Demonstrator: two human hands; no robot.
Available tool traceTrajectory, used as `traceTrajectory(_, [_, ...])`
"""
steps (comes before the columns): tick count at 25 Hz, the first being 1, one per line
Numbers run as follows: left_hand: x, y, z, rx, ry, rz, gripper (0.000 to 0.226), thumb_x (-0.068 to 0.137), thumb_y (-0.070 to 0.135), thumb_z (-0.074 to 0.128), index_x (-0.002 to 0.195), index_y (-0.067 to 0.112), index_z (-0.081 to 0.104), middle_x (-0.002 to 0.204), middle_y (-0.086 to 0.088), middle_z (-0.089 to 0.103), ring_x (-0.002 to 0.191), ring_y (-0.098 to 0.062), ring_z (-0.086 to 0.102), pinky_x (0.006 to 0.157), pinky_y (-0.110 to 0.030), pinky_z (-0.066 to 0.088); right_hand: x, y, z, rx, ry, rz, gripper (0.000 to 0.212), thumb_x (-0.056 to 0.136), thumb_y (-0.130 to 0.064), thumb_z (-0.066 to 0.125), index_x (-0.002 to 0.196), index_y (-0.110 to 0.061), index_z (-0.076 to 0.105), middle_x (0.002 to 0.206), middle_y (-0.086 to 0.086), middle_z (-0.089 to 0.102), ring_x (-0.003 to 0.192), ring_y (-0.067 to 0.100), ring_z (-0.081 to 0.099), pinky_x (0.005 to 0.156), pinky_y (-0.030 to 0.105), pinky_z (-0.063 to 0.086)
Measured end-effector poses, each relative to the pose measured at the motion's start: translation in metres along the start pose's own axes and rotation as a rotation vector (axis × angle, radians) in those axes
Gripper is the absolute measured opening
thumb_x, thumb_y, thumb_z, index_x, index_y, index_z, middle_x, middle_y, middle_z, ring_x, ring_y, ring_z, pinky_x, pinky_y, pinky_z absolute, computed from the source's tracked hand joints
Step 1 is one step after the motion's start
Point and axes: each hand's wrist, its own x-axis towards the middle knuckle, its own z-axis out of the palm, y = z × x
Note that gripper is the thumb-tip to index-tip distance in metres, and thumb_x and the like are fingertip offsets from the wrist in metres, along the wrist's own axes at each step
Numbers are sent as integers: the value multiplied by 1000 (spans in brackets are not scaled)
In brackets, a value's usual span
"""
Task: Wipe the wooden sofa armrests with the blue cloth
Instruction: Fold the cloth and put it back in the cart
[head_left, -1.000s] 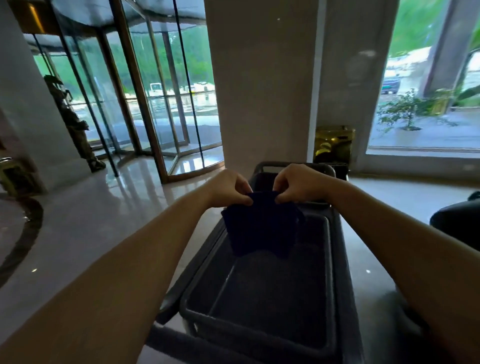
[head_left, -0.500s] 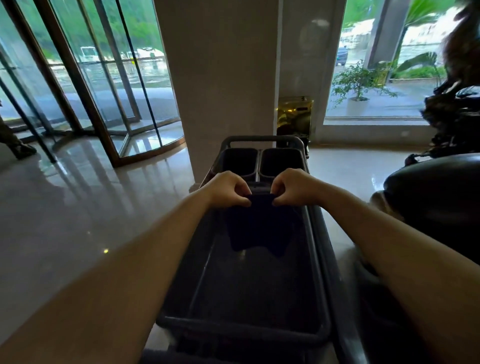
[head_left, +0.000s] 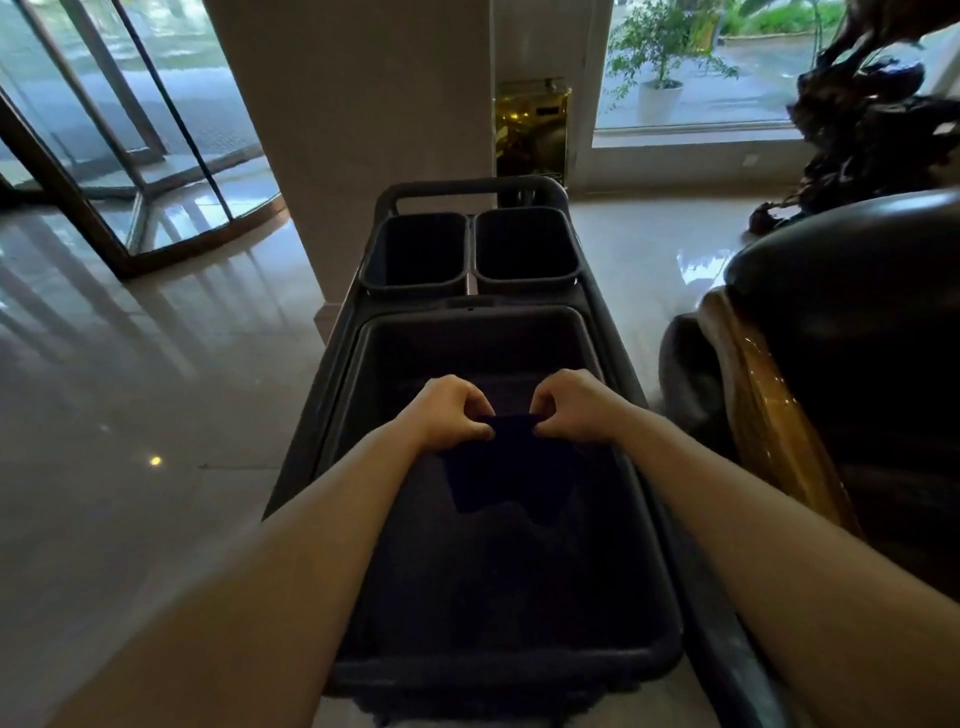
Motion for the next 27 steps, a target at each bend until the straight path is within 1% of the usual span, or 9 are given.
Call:
traceTrajectory(2, [7,-14,14,-30,-35,-27,16,73,18,72,89,18,70,77,11,63,76,-4,61,64,-14,45,4,8,18,21,-20,38,9,69,-13,68,78,-14,69,73,-1,61,70,11,56,64,22,42])
traceTrajectory(5, [18,-31,32,-59,-97,-59,15,74,18,71,89,21,68,80,13,61,78,-2,59,62,-14,45,11,19,40,60,-75,93,6,71,-13,69,73,-18,66,73,-4,61,72,11,58,61,19,43])
traceTrajectory(8, [25,-43,49,-81,-176,-88,17,77,17,69,93,20,65,91,8,62,86,-5,59,71,-18,47,16,31,59,85,-141,155,10,72,-14,70,72,-21,63,76,-4,63,72,10,60,65,23,50])
traceTrajectory(12, [36,-54,68,-75,-217,-103,19,78,15,67,97,18,64,97,4,62,89,-6,58,79,-22,48,26,47,76,80,-188,196,10,72,-15,70,71,-23,63,78,-4,63,73,9,59,67,24,52])
traceTrajectory(14, [43,-57,71,-83,-223,-112,18,78,15,66,96,18,64,95,6,60,87,-5,57,78,-22,47,30,52,81,100,-193,225,13,72,-15,71,70,-24,62,77,-5,63,73,9,60,66,23,51])
traceTrajectory(17, [53,-63,75,-91,-256,-121,19,79,15,66,97,19,63,96,6,60,88,-5,57,78,-22,47,36,58,88,120,-197,257,11,72,-15,71,74,-22,64,82,-1,65,75,10,61,68,24,52])
traceTrajectory(19, [55,-67,77,-92,-244,-143,19,78,15,67,97,19,64,96,5,61,88,-6,57,78,-22,47,39,60,91,117,-193,252,9,71,-14,71,76,-20,66,84,1,67,74,10,60,67,22,50])
traceTrajectory(22, [55,-72,73,-106,-214,-149,16,78,16,68,93,21,64,93,7,61,86,-5,57,76,-21,47,42,60,91,107,-192,244,10,71,-13,71,80,-16,68,88,4,69,76,10,60,70,22,49])
traceTrajectory(27, [60,-70,38,-129,-196,-152,16,75,19,70,87,25,62,88,10,60,82,-2,57,66,-16,45,51,48,64,132,-151,235,6,71,-13,71,76,-13,69,87,5,72,75,8,59,70,20,47])
